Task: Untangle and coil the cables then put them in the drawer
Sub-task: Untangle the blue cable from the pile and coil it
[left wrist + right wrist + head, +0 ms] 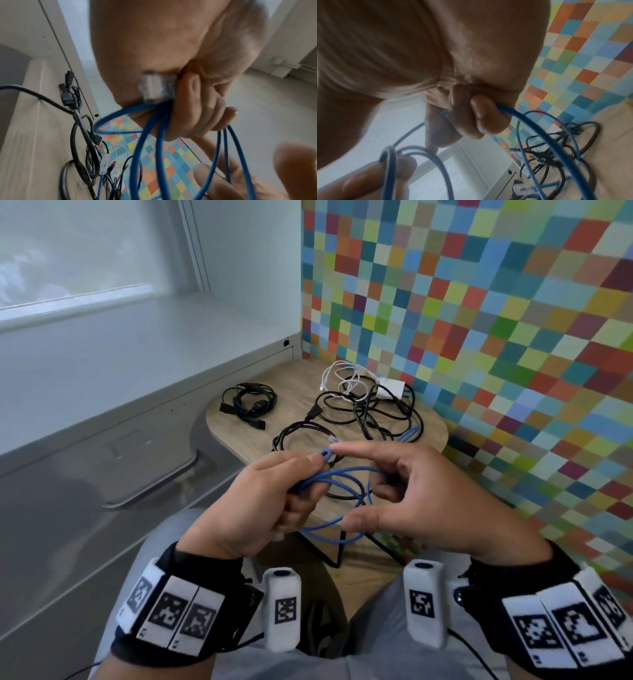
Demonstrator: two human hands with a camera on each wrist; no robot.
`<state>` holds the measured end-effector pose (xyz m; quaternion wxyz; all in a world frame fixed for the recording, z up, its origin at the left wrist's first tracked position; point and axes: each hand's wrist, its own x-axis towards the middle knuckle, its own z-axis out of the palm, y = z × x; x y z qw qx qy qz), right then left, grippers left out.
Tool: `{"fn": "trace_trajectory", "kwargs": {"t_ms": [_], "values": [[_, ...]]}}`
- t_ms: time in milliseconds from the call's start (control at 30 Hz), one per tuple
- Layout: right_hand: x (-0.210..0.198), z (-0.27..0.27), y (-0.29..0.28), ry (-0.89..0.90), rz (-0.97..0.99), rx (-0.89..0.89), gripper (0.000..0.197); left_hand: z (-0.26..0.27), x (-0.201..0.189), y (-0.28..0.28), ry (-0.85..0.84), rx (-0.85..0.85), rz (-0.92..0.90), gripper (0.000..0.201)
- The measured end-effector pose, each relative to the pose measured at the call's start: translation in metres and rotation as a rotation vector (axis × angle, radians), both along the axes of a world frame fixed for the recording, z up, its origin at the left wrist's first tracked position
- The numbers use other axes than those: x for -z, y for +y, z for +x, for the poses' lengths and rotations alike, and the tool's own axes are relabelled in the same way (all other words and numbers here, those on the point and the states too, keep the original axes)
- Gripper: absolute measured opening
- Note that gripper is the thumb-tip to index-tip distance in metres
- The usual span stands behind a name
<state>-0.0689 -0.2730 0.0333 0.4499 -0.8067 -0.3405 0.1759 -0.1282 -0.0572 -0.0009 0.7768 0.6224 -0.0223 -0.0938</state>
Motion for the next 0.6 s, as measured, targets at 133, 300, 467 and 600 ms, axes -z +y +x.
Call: {"fn": "trace_trajectory", "kwargs": {"t_ms": [133,300,467,600], "values": [[0.012,0.004,0.018,-0.097,-0.033,0.003,0.059,-0.006,-0.003,0.006,-0.014,0.056,-0.098,0.039],[0.016,0.014,0.027,-0.131,0.064,0.156,0.026,-0.005,0.004,0.013,-0.075,-0.114,-0.097,0.035],[0.017,0.013,0.039,0.059,0.199,0.100,0.022,-0.010,0.004,0.008,-0.068,-0.253,-0.257,0.030],[0.025,0.010,0.049,0.137,0.252,0.097,0.016,-0.014,0.005,0.011,-0.076,-0.283,-0.196,0.033]]}}
